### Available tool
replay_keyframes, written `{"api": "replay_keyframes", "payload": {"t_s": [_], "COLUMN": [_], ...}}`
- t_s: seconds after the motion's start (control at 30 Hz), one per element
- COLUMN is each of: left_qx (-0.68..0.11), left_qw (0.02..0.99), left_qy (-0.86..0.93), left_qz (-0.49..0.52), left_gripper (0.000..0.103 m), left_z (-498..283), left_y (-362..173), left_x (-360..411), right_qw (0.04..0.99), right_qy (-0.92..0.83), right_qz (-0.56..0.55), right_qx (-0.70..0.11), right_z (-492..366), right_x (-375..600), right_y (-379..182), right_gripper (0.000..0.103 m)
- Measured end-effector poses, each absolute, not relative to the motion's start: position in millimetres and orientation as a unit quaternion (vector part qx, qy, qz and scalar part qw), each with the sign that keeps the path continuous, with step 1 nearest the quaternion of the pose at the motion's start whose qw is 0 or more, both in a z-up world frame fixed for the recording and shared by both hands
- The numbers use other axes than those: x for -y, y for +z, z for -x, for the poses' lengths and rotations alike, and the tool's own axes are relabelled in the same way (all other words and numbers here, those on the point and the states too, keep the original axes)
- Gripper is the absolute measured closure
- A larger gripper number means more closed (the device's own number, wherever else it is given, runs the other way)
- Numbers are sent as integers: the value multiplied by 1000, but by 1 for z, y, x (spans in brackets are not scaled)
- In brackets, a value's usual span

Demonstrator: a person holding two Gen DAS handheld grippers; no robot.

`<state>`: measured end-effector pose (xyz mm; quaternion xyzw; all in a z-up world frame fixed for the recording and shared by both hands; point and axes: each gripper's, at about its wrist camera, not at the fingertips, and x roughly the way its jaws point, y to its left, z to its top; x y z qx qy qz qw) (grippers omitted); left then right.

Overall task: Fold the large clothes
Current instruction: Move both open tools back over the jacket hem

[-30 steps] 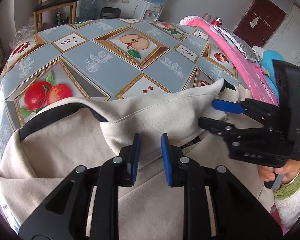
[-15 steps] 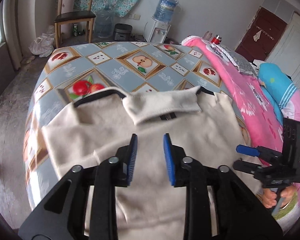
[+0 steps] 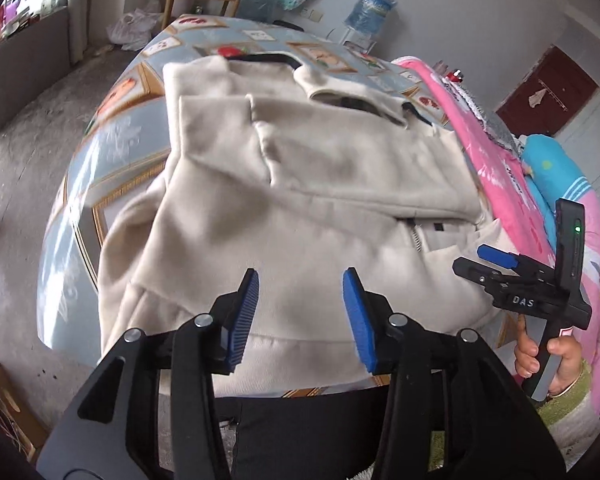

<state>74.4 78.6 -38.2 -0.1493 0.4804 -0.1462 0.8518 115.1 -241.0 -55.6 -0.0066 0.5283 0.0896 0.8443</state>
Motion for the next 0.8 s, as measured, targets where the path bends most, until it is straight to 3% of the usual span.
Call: {"api": "replay_keyframes", "payload": {"t_s": [0.07,0.8], "left_qx": [-479,-480], "left_qw": [854,850], "left_qy": [-142,-144], "left_qz": [145,161], "left_gripper": [61,60], "left_z": [-71,-75], "left_y": [-43,-43], "left_x": [-78,-91], "right_qw": [849,853], "right_qy": [91,97], "right_qz": [10,49], "right_qx": [-520,-510], "right_z": [-112,-105], "right_x": [240,232], "right_y": [-63,-65], "right_gripper": [6,5]}}
